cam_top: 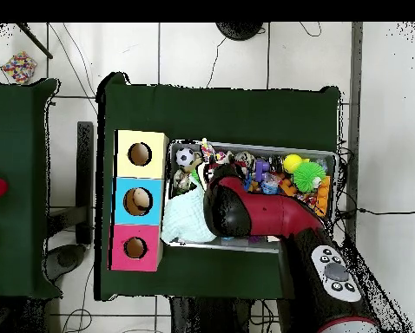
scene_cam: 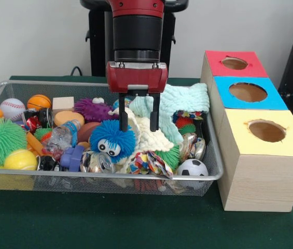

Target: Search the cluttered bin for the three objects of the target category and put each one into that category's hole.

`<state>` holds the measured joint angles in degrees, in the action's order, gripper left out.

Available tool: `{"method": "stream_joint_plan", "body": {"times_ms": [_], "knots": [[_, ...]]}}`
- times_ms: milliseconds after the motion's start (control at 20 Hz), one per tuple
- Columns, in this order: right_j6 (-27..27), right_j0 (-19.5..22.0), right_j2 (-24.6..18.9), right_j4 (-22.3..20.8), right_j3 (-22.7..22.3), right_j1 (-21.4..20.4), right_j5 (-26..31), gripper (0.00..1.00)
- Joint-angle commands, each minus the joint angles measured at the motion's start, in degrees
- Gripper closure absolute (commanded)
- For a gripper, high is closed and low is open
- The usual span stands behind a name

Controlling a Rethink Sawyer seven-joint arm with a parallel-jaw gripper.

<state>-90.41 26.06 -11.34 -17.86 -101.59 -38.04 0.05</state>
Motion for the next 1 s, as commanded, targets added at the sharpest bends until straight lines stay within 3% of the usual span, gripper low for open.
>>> {"method": "stream_joint_plan", "body": {"times_ms": [50,500,750,1000], "knots": [[-5.55,0.30,-4.52,-3.91,-1.01,0.49,-2.44,0.00],[-4.87,-0.46,-3.53,-3.33,0.03,1.24,-0.29,0.00],[-3.38,-1.48,-1.26,-2.53,2.75,4.50,4.08,0.00],[0.48,-1.53,-0.47,-4.63,6.63,7.54,6.57,0.00]]}}
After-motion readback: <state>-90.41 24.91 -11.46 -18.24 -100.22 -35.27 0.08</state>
